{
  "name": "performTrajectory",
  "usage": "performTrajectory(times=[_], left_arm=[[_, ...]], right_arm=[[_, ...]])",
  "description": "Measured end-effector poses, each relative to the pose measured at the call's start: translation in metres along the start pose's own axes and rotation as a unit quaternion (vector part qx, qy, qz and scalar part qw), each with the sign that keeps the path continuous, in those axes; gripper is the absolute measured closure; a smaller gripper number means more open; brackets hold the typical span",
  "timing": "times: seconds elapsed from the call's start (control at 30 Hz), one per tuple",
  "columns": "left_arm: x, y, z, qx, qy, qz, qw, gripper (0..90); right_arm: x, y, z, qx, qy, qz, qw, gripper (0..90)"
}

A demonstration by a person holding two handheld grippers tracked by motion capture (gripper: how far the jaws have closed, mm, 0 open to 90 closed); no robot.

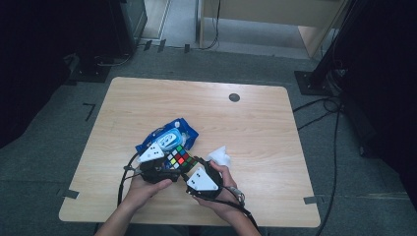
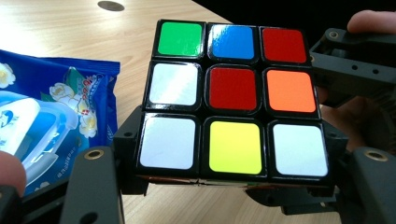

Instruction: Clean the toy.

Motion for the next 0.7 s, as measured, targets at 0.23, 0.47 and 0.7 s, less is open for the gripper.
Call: performTrajectory(times=[0.23, 0.47, 0.7], left_arm=[[0.006, 0.013, -0.005, 0.028, -0.025, -0.022, 0.9991, 33.7], [0.008, 0.025, -0.004, 0.052, -0.050, -0.023, 0.9972, 33.7], [0.000, 0.009, 0.001, 0.020, -0.055, -0.027, 0.9979, 33.7]], right_arm=[[0.003, -0.004, 0.004, -0.047, -0.013, -0.025, 0.9985, 34.8], [0.019, -0.037, 0.010, -0.235, -0.070, -0.023, 0.9692, 46.4], [0.032, -0.046, -0.007, -0.453, -0.189, -0.106, 0.8647, 31.2]])
Point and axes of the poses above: each handheld gripper's, and its own axes: x roughly backward along the jaws, z roughly out of its underside, y roughly to its left, the point moved 7 cm from there along -x, roughly forward along the jaws, and after that the axes turned 15 degrees about -z, right-handed, at the moved point
